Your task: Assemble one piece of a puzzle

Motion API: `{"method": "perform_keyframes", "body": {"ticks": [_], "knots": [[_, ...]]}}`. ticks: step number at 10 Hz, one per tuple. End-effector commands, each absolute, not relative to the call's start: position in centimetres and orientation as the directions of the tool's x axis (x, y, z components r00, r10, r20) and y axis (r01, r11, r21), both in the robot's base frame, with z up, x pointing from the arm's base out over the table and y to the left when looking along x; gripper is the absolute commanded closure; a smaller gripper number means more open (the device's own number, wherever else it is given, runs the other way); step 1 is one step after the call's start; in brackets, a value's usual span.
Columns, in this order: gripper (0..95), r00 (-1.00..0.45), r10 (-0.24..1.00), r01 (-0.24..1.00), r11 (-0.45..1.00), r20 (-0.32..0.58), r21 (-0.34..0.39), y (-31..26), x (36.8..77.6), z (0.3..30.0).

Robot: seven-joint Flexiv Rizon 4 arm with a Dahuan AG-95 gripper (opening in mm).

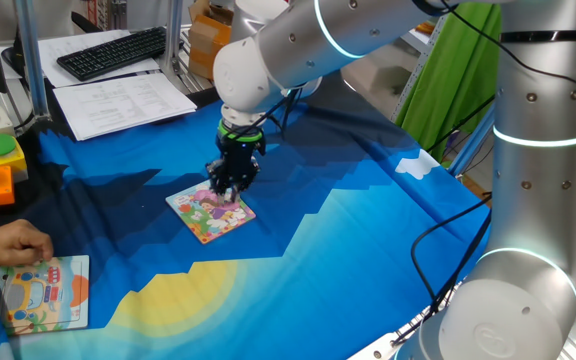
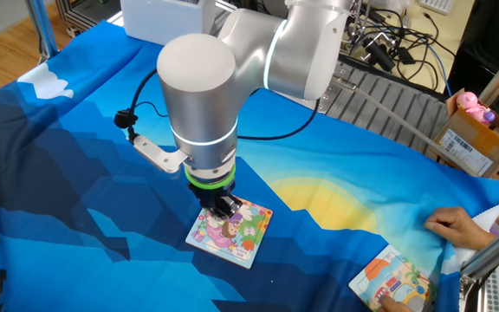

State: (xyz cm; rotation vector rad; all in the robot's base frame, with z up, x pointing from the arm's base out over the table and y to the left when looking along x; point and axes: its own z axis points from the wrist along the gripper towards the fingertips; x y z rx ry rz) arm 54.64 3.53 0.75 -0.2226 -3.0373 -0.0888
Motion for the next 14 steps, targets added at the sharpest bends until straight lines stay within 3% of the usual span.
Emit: {"method": "perform_keyframes", "body": {"ticks": [1,3,4,5,14], "knots": [[95.0,-0.985,0.143,0.148,0.988,0.100,0.051,3.5,54.7,0.7],[95.0,-0.983,0.152,0.157,0.987,0.099,0.044,3.6,54.7,0.9],[76.0,-0.983,0.152,0.157,0.987,0.098,0.042,3.6,54.7,0.9],[38.0,-0.983,0.157,0.162,0.986,0.094,0.040,3.5,54.7,0.9],[38.0,-0.983,0.173,0.175,0.984,0.063,0.029,4.3,55.1,1.0]]}}
